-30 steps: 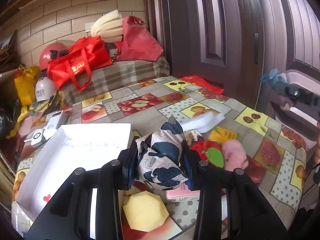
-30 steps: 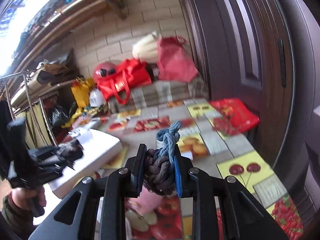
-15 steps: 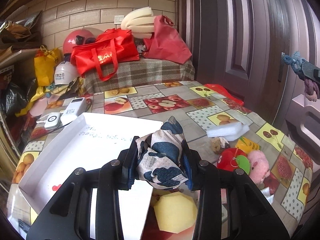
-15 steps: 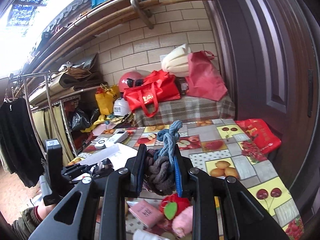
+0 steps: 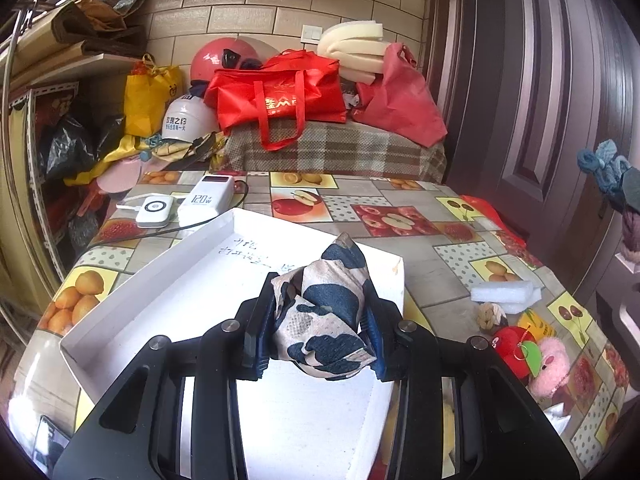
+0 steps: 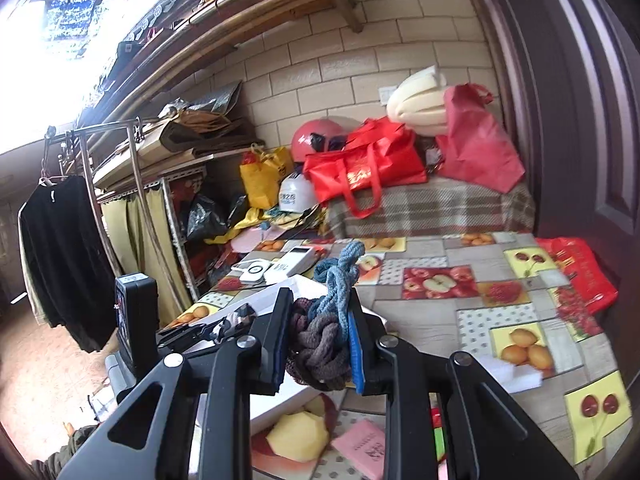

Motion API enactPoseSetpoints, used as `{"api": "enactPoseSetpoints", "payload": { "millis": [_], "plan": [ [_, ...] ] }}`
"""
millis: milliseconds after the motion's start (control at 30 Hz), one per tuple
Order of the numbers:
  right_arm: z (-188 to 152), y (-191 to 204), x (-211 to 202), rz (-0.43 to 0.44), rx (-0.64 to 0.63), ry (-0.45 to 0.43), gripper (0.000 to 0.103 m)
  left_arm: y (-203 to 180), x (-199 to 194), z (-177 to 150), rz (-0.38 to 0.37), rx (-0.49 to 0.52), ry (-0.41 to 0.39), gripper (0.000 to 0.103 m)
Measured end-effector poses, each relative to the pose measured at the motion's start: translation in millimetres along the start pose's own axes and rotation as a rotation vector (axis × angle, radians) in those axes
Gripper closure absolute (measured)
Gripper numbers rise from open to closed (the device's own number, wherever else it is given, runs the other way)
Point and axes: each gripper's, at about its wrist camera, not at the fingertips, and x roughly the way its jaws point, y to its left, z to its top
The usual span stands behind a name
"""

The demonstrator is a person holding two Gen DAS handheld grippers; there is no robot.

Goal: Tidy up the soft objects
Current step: 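Carry the cloth with the left tool while the right tool carries the rope toy over the white box, then open the left tool to drop the cloth while the right tool drops the rope toy into the box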

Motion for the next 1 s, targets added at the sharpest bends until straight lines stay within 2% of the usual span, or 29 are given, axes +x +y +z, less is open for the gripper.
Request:
{"api": "enactPoseSetpoints", "payload": {
  "millis": [167, 367, 533, 567, 633, 667, 700, 867, 933, 1000],
  "plan": [
    [-13, 13, 42, 0.057, 0.024, 0.096, 0.079, 20, 7, 0, 0.039, -0.063, 0.022, 0.066],
    [-48, 33, 122, 0.139, 0.087, 0.292, 0.079, 66, 16, -7, 0.093, -0.245, 0.064, 0.066],
    [-70, 40, 162, 0.164, 0.136, 0.376, 0.076, 90, 16, -10, 0.096, -0.366, 0.08, 0.063],
    [-72, 42, 164, 0.156, 0.132, 0.387, 0.071, 92, 16, -11, 0.096, -0.382, 0.079, 0.06],
    [-76, 44, 164, 0.138, 0.132, 0.383, 0.042, 94, 17, -13, 0.12, -0.4, 0.087, 0.048],
    [-76, 43, 161, 0.137, 0.138, 0.371, 0.011, 96, 17, -14, 0.134, -0.407, 0.085, 0.031],
    [-78, 42, 159, 0.133, 0.139, 0.354, 0.0, 97, 15, -14, 0.141, -0.415, 0.076, 0.017],
    [-73, 28, 138, 0.128, 0.191, 0.289, 0.0, 101, 2, -13, 0.127, -0.438, 0.004, 0.012],
    [-66, 19, 120, 0.13, 0.224, 0.247, 0.0, 97, 0, -11, 0.108, -0.42, -0.012, 0.002],
    [-59, 11, 98, 0.123, 0.235, 0.194, 0.0, 91, -2, -9, 0.088, -0.389, -0.029, 0.0]
  ]
}}
